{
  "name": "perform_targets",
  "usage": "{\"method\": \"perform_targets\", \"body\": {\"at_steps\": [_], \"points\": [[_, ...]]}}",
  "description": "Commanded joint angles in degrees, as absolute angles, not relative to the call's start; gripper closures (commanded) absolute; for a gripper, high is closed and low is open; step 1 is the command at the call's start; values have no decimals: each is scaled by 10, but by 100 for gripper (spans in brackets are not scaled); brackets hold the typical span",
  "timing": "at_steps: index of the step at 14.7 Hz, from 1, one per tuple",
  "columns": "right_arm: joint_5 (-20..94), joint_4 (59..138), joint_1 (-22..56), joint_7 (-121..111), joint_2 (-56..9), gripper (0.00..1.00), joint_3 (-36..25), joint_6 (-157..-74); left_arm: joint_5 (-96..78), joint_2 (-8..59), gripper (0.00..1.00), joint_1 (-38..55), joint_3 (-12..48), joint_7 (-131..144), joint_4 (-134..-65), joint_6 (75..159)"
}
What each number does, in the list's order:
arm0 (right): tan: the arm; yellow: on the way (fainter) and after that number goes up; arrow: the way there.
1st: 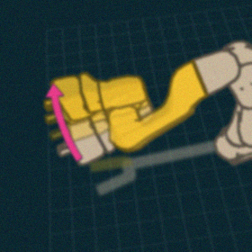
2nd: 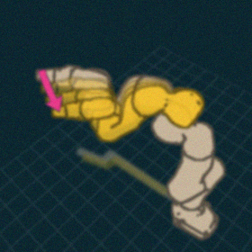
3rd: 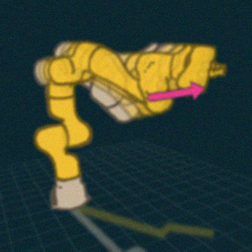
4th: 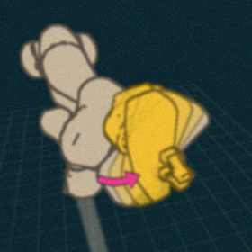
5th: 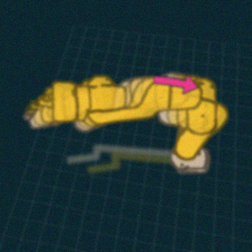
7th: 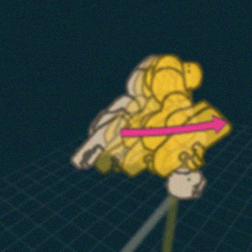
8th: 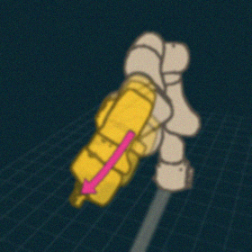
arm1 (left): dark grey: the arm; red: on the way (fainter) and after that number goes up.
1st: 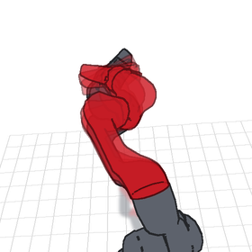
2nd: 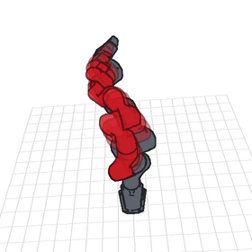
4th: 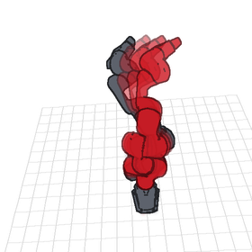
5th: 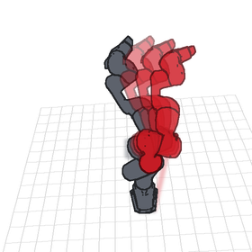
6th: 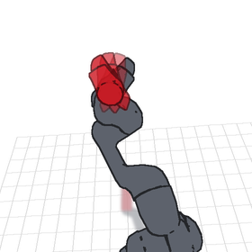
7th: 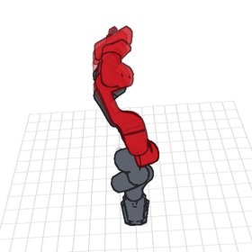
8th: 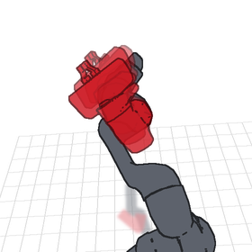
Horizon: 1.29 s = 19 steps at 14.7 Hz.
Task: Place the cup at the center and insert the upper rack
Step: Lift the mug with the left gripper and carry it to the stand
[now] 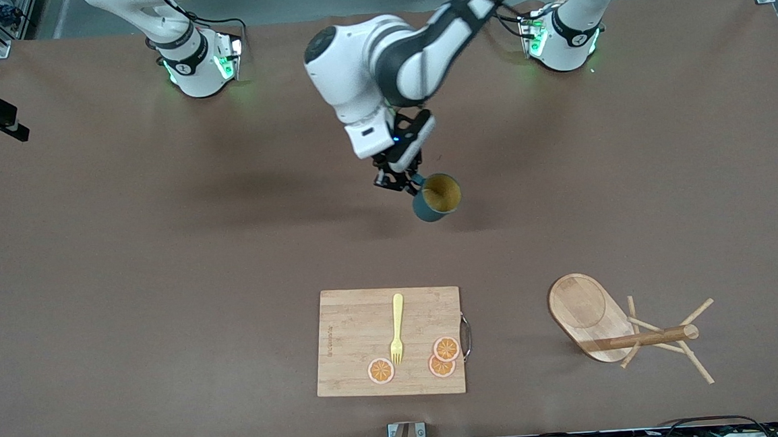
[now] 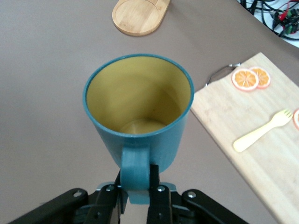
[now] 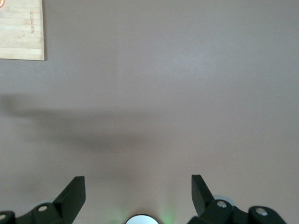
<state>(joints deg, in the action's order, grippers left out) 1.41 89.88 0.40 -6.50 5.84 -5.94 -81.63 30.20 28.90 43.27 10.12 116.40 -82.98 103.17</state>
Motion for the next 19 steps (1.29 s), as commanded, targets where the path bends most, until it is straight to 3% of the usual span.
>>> {"method": "perform_targets", "body": {"at_steps": [1,7,19], "points": [[0,864,-4,-60,34,0,-51,-793,223,241,100,359,106,1054,-829,1033],[3,846,-3,-54,20,0,-50,-766,62,222,100,204,107,825,-791,1033],[9,953,-4,-54,83,0,-51,-826,-211,274,100,33,106,632,-783,1143]]}}
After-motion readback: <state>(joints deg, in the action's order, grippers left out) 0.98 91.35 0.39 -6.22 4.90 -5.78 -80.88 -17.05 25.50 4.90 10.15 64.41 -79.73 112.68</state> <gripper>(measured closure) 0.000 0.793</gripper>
